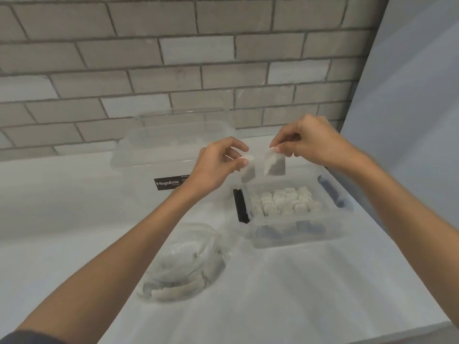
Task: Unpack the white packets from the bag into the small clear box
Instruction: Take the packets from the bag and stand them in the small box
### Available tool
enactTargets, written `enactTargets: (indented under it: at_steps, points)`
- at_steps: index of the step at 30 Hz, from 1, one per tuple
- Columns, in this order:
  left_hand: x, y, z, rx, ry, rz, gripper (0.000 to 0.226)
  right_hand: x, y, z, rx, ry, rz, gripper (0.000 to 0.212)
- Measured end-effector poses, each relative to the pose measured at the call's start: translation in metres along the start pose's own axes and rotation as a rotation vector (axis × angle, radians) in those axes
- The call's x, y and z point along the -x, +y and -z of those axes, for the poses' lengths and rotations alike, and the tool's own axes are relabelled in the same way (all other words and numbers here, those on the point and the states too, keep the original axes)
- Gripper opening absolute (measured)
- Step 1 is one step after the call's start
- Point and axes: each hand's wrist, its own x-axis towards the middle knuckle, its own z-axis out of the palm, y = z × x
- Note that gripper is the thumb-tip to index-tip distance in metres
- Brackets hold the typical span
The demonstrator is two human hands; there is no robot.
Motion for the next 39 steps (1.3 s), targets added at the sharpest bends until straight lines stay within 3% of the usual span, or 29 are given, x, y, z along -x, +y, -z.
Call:
enactTargets:
  at_steps: [2, 5, 9, 14, 19, 30, 39]
  points:
    - [-0.011, 0.004, -0.021, -0.030, -0.037, -0.003, 0.023, 0.002, 0.020, 0.005, 0.053, -0.010, -0.023, 0.009]
    - [-0.024, 0.005, -0.056, -0.136, -0.143, -0.008, 0.014, 0.003, 0.051, 0.002, 0.148, -0.054, -0.067, 0.012]
    - [-0.035, 0.001, -0.100, -0.265, -0.304, -0.016, 0.009, 0.005, 0.089, -0.015, 0.270, -0.219, -0.130, 0.014]
    - [-0.044, -0.010, -0.150, -0.309, -0.513, 0.177, 0.014, 0.008, 0.114, -0.041, 0.352, -0.527, -0.241, 0.023]
    - [-0.047, -0.021, -0.182, -0.374, -0.619, 0.331, 0.024, 0.010, 0.121, -0.056, 0.422, -0.688, -0.304, 0.018]
    - [-0.049, -0.035, -0.205, -0.597, -0.576, 0.308, 0.025, 0.013, 0.130, -0.079, 0.401, -0.721, -0.288, 0.024]
    - [-0.052, -0.034, -0.206, -0.592, -0.577, 0.327, 0.024, 0.012, 0.127, -0.075, 0.430, -0.694, -0.284, 0.025]
